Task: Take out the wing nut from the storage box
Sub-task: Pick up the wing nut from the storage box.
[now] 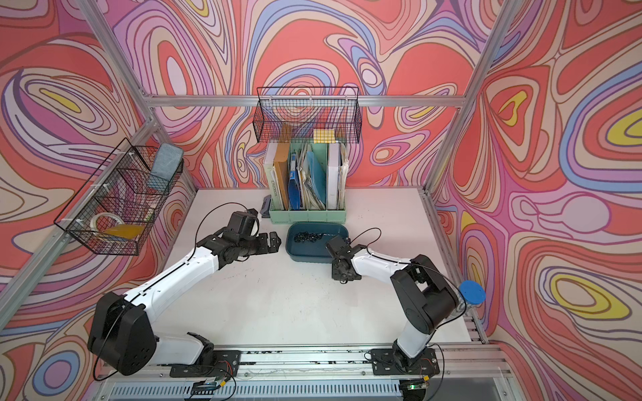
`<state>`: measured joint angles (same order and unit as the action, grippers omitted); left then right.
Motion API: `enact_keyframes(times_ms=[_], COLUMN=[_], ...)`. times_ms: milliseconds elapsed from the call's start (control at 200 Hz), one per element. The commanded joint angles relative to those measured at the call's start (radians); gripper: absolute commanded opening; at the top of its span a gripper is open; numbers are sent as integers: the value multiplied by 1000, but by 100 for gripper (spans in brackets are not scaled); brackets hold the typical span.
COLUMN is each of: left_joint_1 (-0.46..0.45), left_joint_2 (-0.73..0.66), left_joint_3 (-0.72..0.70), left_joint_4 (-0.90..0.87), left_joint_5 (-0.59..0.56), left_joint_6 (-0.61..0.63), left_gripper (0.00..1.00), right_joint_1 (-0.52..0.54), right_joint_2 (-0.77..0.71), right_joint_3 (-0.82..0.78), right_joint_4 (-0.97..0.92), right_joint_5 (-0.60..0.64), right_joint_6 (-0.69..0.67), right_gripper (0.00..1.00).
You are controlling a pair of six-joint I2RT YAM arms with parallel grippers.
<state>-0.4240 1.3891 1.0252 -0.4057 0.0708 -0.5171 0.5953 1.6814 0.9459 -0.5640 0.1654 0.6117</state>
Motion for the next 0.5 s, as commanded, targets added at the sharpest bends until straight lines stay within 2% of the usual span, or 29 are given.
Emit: enact_keyframes(times_ms=[0, 150, 310, 391, 496], left_joint_1=[-4, -4, -4, -4, -4], left_joint_2=[-22, -18, -13, -23, -48], left_joint_3=[-14, -10, -5, -20, -54], left_joint_4=[-19, -19, -34, -11, 41], left_joint_5=[-12, -10, -32, -41, -26], left_joint_6=[4, 0, -18, -35, -41], left_gripper=[99, 99, 99, 99, 99], right_joint_1=[4, 5, 4, 5, 5], right_joint_2=[-47, -112, -173, -155, -77], right_joint_3=[-6, 37, 123, 191, 295], right_joint_4=[-27, -94, -143, -143, -147], right_joint_5=[29, 37, 34, 21, -8], right_joint_6=[5, -8, -32, -42, -35], right_gripper=[17, 21, 36, 45, 46])
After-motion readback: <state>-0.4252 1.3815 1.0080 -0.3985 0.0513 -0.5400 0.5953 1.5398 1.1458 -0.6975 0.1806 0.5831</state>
